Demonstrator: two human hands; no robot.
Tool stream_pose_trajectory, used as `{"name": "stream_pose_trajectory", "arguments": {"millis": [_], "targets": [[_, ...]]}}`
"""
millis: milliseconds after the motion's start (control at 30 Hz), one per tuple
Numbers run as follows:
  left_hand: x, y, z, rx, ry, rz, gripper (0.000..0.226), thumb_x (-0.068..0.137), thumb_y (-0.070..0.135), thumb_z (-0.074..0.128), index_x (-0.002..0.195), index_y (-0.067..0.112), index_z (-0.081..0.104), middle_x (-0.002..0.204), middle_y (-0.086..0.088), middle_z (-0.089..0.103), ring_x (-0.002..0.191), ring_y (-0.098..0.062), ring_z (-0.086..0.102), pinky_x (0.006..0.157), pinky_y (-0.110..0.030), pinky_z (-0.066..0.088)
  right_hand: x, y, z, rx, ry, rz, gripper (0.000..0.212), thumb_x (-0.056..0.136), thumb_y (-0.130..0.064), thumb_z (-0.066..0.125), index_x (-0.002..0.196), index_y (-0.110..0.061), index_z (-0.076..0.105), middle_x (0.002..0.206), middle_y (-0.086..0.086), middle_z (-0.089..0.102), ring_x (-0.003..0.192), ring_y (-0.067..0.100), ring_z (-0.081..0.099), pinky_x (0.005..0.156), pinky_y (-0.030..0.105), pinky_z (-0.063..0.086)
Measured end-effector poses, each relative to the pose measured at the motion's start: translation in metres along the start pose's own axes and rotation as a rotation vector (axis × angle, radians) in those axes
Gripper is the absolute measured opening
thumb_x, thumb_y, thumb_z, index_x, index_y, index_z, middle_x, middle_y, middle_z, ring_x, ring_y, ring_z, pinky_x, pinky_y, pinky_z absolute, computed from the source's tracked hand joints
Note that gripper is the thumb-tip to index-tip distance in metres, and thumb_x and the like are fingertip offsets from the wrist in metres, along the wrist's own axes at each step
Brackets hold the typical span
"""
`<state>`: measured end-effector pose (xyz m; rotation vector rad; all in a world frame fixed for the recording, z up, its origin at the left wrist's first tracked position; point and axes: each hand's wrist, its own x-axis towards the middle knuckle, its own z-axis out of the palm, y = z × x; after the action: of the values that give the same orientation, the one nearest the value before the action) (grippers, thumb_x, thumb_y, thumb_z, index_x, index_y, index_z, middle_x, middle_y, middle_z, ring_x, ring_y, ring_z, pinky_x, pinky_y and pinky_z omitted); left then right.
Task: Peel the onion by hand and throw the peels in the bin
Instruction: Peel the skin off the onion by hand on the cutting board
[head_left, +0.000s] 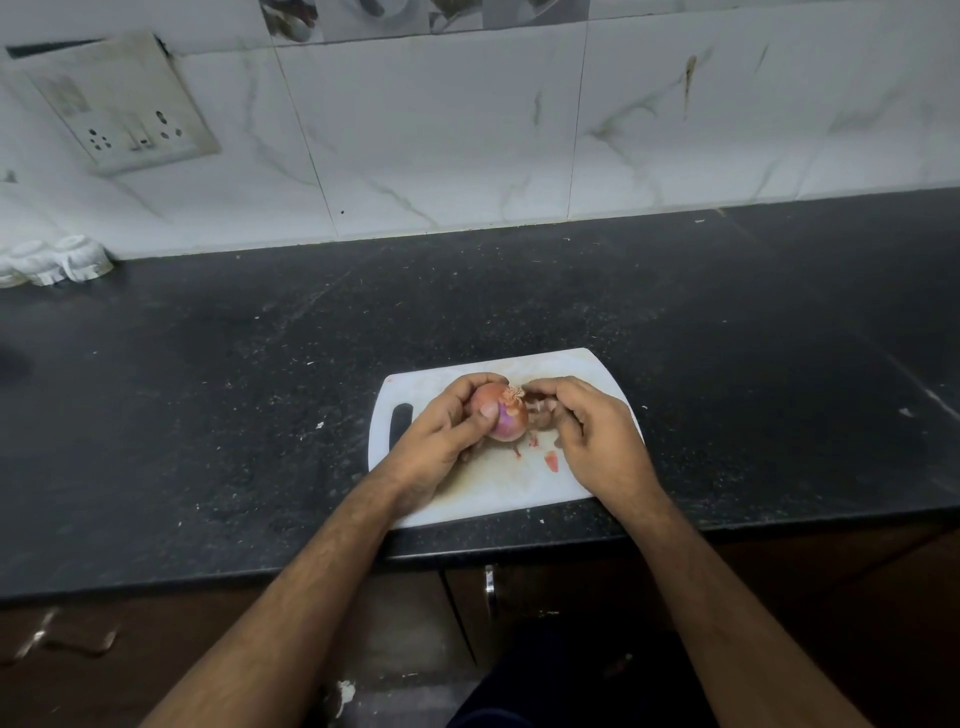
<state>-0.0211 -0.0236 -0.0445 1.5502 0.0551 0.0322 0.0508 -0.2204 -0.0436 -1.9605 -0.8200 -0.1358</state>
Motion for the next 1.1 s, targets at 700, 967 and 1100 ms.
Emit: {"name": "stream_pose_trajectory", "arguments": {"millis": [700, 967, 1100], "targets": [[-0.002, 0.002, 0.002, 0.044, -0.067, -0.068, 0.041, 0.103, 0.035, 0.055, 0.140, 0.019, 0.058, 0.131, -0.009, 0.071, 0.127, -0.022, 0.065, 0.108, -0.029, 0.050, -0.003, -0.001, -0.001, 0.053, -0.046, -0.110, 0.016, 0.094, -0.018, 0.073, 0.101, -0.031, 0.075, 0.100, -0.015, 0.061, 0.051, 0.019, 0.059, 0.059, 0.034, 0.053], [-0.004, 0.010, 0.001, 0.030, -0.073, -0.126, 0.032, 0.106, 0.029, 0.050, 0.135, 0.020, 0.061, 0.118, 0.001, 0.073, 0.109, -0.007, 0.068, 0.086, -0.014, 0.050, -0.006, -0.002, 0.003, -0.192, 0.004, -0.263, 0.012, 0.090, -0.024, 0.076, 0.103, -0.026, 0.077, 0.093, -0.016, 0.065, 0.076, -0.011, 0.054, 0.062, 0.023, 0.050], [-0.004, 0.012, 0.000, 0.023, -0.057, -0.146, 0.026, 0.111, 0.020, 0.047, 0.130, 0.019, 0.065, 0.116, 0.001, 0.075, 0.105, -0.008, 0.069, 0.081, -0.013, 0.051, -0.010, 0.004, 0.007, -0.226, 0.048, -0.385, 0.013, 0.091, -0.018, 0.078, 0.104, -0.020, 0.078, 0.095, -0.011, 0.071, 0.085, 0.005, 0.065, 0.066, 0.031, 0.057]]}}
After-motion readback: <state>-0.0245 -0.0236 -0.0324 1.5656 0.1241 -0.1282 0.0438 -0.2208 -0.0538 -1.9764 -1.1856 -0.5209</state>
